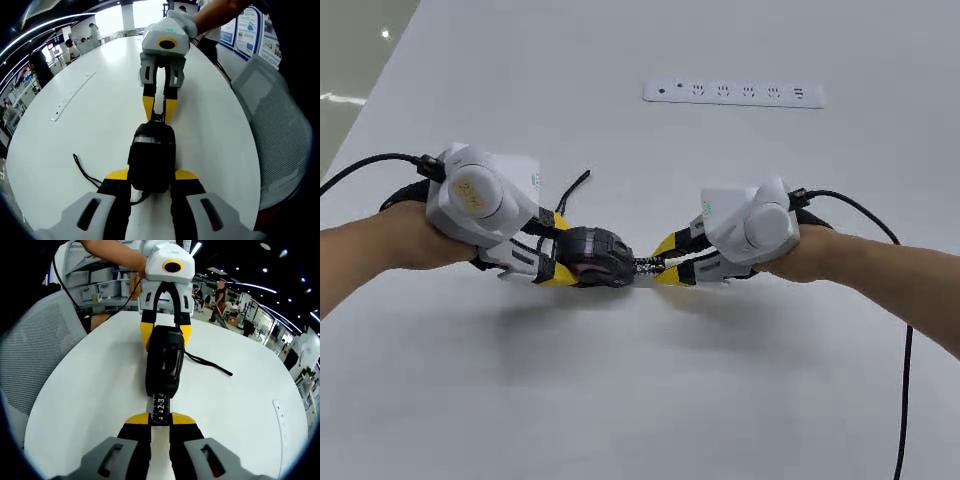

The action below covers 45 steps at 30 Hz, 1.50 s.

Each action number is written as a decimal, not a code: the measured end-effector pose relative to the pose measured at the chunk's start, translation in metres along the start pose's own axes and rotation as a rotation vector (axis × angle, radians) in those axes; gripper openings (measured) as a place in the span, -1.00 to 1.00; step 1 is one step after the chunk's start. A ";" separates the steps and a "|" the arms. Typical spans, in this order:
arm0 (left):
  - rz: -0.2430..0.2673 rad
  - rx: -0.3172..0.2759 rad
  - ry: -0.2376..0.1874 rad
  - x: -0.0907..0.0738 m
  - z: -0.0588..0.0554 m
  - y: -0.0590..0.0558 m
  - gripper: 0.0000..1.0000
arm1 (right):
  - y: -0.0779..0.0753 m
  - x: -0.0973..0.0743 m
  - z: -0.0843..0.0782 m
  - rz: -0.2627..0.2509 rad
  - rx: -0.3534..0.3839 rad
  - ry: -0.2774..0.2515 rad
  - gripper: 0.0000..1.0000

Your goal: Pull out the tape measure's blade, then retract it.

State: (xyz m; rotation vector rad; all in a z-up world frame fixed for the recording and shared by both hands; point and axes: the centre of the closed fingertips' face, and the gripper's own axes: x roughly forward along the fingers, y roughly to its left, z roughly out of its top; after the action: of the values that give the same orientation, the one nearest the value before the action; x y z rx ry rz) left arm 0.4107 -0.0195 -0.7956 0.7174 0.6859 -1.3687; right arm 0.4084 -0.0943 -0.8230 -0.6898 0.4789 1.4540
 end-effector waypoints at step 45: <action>0.004 0.003 0.010 0.000 0.001 0.000 -0.50 | 0.002 -0.018 -0.013 -0.001 -0.011 0.030 -0.76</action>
State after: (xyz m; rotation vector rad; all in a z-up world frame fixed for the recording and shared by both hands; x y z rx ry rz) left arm 0.4103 -0.0206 -0.7952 0.7278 0.6904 -1.3639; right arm 0.4059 -0.1162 -0.8204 -0.7213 0.4943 1.4477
